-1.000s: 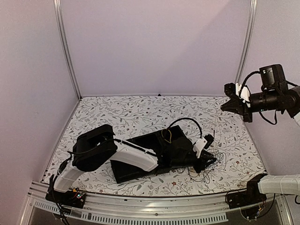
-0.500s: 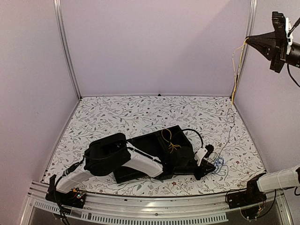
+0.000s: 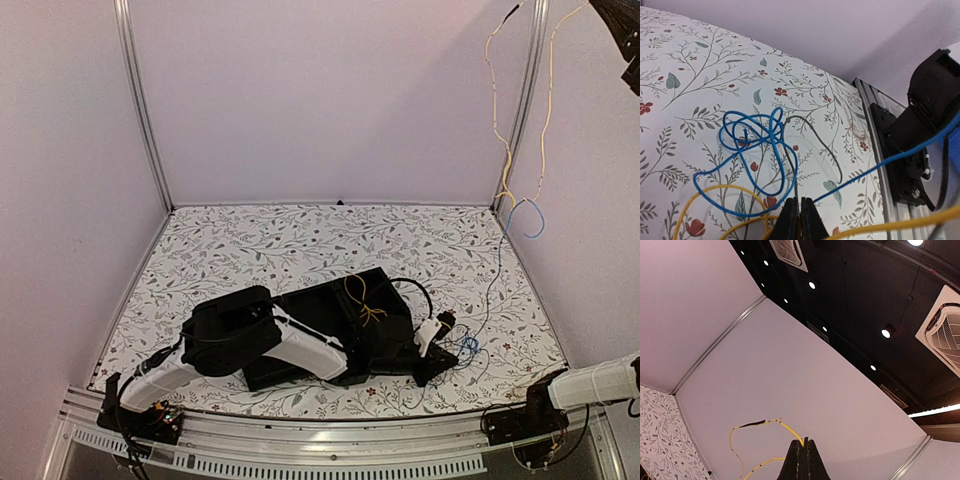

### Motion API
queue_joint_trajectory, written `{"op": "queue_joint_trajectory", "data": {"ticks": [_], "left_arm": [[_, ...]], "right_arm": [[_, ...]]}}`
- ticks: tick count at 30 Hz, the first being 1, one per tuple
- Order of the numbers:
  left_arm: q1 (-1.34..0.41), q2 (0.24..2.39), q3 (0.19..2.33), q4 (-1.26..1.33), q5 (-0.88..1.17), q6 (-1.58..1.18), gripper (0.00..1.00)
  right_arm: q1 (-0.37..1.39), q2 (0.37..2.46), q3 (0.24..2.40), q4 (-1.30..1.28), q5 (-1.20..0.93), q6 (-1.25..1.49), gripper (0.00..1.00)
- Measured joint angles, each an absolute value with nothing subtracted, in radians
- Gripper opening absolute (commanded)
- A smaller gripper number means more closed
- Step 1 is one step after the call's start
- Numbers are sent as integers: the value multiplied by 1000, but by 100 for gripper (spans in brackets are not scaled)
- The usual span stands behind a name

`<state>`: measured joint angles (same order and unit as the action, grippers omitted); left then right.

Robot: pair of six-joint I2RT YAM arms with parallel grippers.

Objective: Untangle the cables

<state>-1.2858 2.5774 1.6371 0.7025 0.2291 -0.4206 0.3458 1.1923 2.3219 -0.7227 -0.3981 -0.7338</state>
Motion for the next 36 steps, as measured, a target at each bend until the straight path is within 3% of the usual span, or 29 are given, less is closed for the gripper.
{"op": "queue_joint_trajectory", "data": {"ticks": [2, 8, 15, 20, 30, 36], "left_arm": [[-1287, 2571, 1613, 728, 228, -416, 10], [-1294, 2445, 1423, 752, 212, -403, 42], [-1330, 2183, 1232, 785, 146, -373, 57], [-1353, 2058, 1203, 798, 93, -354, 68], [-1356, 2213, 1531, 429, -94, -409, 66], [-1345, 2281, 1463, 338, -90, -466, 66]], "right_arm": [[346, 1173, 2258, -699, -371, -736, 0], [346, 1069, 1920, -690, -290, -752, 0], [345, 989, 1649, -731, -242, -772, 0], [344, 944, 1596, -752, -242, -778, 0], [344, 966, 1683, -751, -208, -787, 0], [344, 990, 1726, -704, -100, -826, 0]]}}
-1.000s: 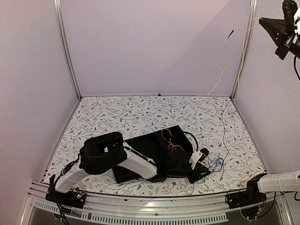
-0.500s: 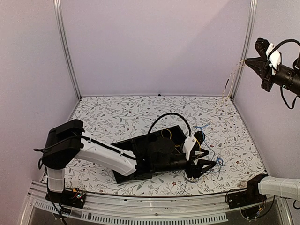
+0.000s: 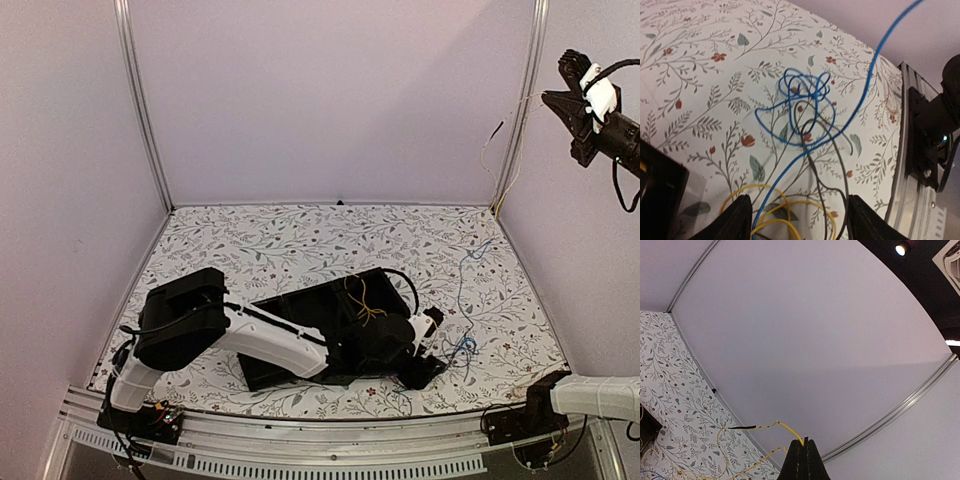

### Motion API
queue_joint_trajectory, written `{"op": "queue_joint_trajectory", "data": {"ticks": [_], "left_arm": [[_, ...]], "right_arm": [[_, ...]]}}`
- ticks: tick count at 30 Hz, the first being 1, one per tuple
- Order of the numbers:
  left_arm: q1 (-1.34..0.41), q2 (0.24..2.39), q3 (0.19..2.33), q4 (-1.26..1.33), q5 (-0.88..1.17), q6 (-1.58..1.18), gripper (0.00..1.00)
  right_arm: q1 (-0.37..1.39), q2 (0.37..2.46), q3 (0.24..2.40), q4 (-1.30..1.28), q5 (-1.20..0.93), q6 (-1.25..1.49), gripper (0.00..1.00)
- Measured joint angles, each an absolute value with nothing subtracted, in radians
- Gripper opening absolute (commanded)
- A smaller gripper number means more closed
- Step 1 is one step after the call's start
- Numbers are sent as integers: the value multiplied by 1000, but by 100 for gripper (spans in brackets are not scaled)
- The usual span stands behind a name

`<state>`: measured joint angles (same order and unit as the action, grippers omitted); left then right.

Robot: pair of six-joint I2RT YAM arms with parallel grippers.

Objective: Untangle the cables

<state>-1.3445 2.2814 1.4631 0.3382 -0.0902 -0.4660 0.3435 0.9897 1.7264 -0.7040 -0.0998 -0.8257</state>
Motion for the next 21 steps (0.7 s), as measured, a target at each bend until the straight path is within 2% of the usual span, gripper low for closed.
{"op": "queue_joint_trajectory", "data": {"ticks": [4, 12, 17, 19, 21], "left_arm": [[-1341, 2262, 1346, 343, -76, -450, 64], [-1335, 2259, 1509, 125, -92, -442, 64], [-1347, 2221, 1438, 136, -121, -390, 70], [-1355, 2184, 1376, 179, -121, -355, 77], [-1367, 2143, 1323, 237, -128, -313, 79]], "right_arm": [[340, 981, 1669, -657, -2, -851, 0], [308, 1003, 1598, -601, 73, -854, 0], [307, 967, 1576, -583, 72, -854, 0], [307, 955, 1555, -583, 69, -854, 0], [307, 949, 1542, -584, 65, -854, 0]]}}
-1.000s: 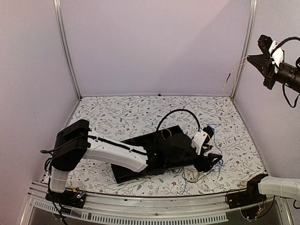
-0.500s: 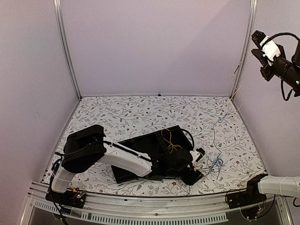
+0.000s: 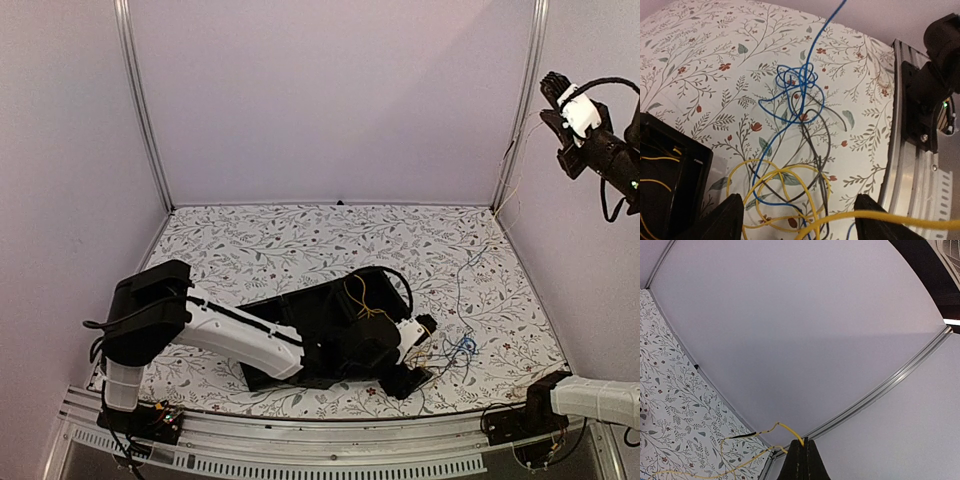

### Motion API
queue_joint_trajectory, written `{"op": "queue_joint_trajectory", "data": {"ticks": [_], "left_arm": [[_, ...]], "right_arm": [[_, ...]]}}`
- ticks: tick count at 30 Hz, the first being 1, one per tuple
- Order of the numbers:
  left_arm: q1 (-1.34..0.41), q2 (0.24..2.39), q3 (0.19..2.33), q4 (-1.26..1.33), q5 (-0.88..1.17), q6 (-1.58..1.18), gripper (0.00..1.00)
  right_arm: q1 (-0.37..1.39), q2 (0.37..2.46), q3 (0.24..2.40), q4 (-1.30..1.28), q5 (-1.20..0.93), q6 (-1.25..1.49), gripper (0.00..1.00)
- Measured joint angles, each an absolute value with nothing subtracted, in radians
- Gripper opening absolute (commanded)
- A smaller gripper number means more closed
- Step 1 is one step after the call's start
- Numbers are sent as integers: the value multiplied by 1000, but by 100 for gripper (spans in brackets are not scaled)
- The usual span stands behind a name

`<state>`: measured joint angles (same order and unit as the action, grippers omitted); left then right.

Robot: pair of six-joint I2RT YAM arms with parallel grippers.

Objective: Untangle the cables

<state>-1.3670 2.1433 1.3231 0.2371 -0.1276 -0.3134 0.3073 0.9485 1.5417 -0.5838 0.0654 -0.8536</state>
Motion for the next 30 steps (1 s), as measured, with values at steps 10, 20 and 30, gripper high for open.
{"op": "queue_joint_trajectory", "data": {"ticks": [10, 20, 30], "left_arm": [[-1399, 2061, 1312, 527, -226, -262, 79], [-1358, 2212, 1553, 563, -211, -469, 66], [-1305, 2348, 1678, 536, -139, -598, 34]], "right_arm": [[307, 944, 1491, -601, 12, -850, 0], [307, 933, 1489, -629, -44, -831, 0], [307, 929, 1502, -640, -74, -811, 0]]}}
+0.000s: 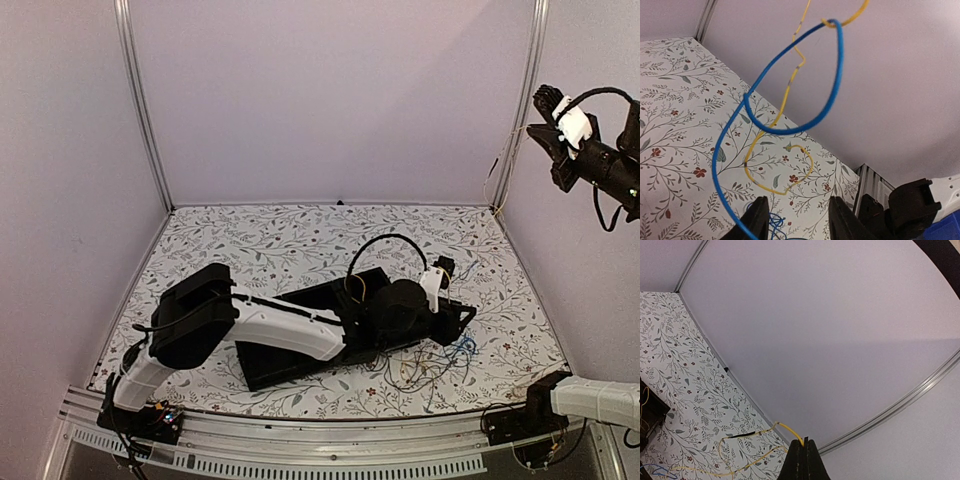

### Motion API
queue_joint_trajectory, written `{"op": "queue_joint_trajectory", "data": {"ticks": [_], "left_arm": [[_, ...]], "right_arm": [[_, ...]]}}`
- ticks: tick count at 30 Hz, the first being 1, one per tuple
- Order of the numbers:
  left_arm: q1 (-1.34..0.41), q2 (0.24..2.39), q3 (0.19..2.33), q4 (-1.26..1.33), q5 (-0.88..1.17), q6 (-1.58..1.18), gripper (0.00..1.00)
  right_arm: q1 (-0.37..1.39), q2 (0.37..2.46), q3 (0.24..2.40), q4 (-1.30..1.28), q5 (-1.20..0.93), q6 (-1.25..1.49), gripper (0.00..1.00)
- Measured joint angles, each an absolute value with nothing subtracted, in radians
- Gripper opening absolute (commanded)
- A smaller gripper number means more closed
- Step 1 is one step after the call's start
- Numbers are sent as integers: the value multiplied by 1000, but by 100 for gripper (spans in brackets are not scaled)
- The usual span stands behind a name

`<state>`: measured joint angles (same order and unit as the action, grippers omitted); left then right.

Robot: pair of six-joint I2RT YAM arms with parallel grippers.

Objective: Untangle the cables

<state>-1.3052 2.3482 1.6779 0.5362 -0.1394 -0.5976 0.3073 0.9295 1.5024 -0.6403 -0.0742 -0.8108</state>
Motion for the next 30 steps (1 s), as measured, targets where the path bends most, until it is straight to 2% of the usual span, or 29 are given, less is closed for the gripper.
{"op": "queue_joint_trajectory", "data": {"ticks": [2, 3, 4, 10, 18, 23, 25, 26, 30], "left_arm": [[-1301, 2371, 1694, 535, -121, -614, 15], [-1298, 2382, 1701, 533, -113, -616, 2], [-1297, 2391, 1707, 533, -105, -625, 0], [-1296, 2410, 1716, 539, -90, -631, 0], [-1310, 2470, 1705, 630, -48, -624, 0], [-1317, 2471, 1716, 690, -20, -612, 0], [-1319, 2475, 1716, 692, -9, -608, 12], [-1319, 2479, 1716, 694, -2, -604, 15], [-1322, 2497, 1675, 691, 28, -590, 14]], "right_arm": [[307, 929, 1504, -643, -81, -806, 0], [307, 929, 1505, -643, -85, -804, 0], [307, 929, 1505, -644, -86, -803, 0], [307, 950, 1550, -653, -86, -801, 0], [308, 1114, 1954, -676, -87, -810, 0], [307, 1181, 2052, -683, -93, -812, 0], [307, 1194, 2051, -682, -93, -810, 0], [307, 1201, 2044, -679, -93, -807, 0], [307, 1206, 2041, -628, -91, -800, 0]]}}
